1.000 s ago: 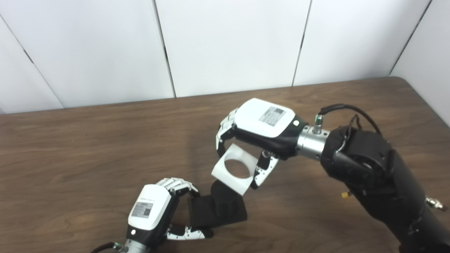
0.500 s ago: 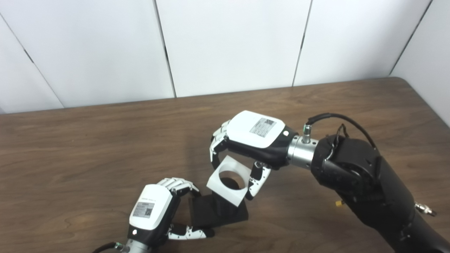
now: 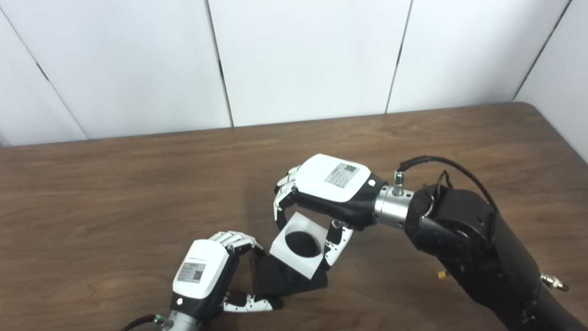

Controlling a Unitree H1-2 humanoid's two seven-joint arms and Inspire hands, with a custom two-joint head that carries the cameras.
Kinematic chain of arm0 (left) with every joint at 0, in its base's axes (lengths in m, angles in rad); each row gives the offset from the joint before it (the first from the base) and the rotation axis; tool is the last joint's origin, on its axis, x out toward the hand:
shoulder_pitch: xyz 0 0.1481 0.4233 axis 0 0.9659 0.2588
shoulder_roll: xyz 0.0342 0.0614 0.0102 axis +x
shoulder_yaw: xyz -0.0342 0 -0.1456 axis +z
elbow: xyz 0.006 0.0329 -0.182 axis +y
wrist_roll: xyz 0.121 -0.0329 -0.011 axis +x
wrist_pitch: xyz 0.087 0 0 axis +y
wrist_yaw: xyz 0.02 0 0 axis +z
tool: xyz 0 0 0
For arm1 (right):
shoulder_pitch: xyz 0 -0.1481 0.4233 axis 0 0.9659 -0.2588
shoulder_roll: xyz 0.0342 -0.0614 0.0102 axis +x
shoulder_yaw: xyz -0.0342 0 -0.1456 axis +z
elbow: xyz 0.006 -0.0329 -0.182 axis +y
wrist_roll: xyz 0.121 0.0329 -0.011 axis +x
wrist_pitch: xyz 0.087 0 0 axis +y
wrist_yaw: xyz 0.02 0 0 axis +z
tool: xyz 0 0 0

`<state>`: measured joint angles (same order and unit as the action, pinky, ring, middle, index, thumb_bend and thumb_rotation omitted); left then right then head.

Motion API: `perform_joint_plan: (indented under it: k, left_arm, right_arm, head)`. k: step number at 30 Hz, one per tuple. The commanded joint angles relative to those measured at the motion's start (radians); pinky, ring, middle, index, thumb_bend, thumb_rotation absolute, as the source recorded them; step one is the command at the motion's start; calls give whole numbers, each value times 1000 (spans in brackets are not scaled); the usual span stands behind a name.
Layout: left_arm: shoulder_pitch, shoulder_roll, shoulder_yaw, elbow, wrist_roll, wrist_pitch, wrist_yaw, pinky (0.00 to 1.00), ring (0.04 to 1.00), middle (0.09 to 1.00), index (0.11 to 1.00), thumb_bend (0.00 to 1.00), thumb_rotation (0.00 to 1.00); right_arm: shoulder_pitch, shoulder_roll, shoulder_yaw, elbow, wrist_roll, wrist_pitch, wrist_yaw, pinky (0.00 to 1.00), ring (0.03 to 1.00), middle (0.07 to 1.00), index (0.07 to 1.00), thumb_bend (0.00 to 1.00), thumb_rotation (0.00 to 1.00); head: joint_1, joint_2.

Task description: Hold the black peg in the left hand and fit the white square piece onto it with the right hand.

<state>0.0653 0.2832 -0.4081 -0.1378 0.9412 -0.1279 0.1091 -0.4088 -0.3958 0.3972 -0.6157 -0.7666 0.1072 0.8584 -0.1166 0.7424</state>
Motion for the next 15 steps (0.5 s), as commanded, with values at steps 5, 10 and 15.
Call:
perform_joint_plan:
  k: [5, 10, 15]
  left_arm:
    - [11, 3, -23, 4, 37, 22, -55, 708, 719, 670, 485, 524, 50]
    - [12, 2, -22, -1, 37, 24, -59, 711, 722, 671, 485, 524, 49]
    - [12, 0, -23, -3, 38, 21, -55, 708, 717, 668, 484, 524, 50]
  right_arm:
    - [-28, 0, 4, -19, -3, -14, 19, 878, 843, 729, 482, 524, 131]
    - [-24, 1, 5, -15, -7, -23, 18, 874, 844, 731, 483, 524, 132]
    - [-20, -4, 17, -17, -24, -41, 14, 872, 839, 730, 484, 525, 133]
  head:
    - [1, 6]
    - [1, 7]
    - [0, 10]
